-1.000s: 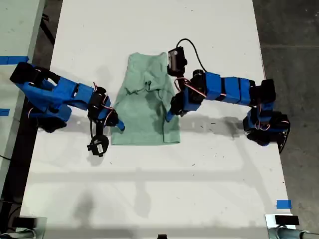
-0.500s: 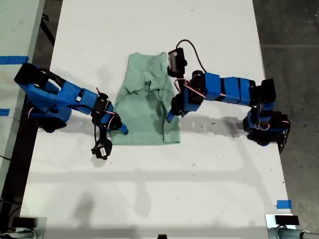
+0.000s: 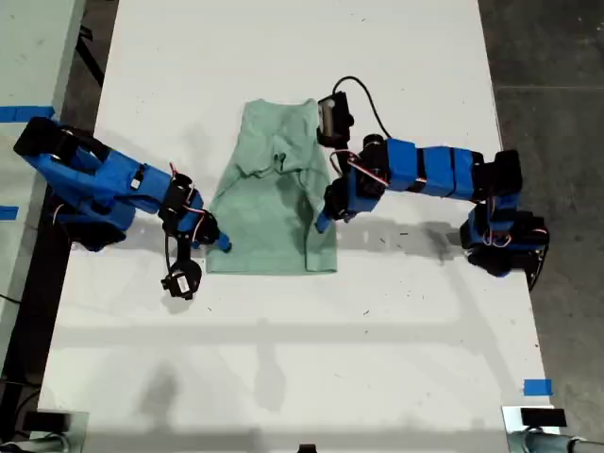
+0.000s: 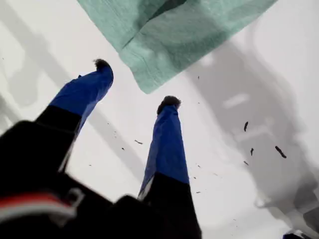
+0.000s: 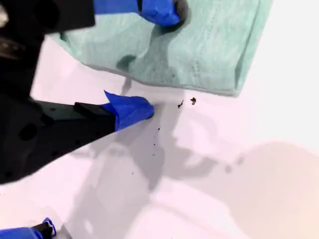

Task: Fold tshirt

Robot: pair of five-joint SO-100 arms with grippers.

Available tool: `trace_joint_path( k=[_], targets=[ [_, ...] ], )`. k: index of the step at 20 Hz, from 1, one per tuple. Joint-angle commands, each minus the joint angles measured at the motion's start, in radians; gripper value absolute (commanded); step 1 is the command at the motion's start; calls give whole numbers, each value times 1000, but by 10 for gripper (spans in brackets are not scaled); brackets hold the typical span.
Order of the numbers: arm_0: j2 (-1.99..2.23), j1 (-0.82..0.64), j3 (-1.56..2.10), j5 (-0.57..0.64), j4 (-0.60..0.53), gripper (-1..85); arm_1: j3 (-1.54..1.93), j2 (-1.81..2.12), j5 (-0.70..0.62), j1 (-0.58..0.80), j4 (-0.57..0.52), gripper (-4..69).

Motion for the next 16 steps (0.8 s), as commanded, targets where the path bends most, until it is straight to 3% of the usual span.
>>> trace_joint_path(
  k=[1,8,13,16],
  targets=[
    [74,-18,23,14,-63,212,-5,74,3,-5,-14,225],
    [20,-29,-8,80,-101,0,-2,67,11,-9,-17,224],
    [-18,-20,-54,60,-49,0,3,67,23,-20,-15,223],
    [98,-21,-81,2,118,0,5,69,28,-23,-14,222]
  ],
)
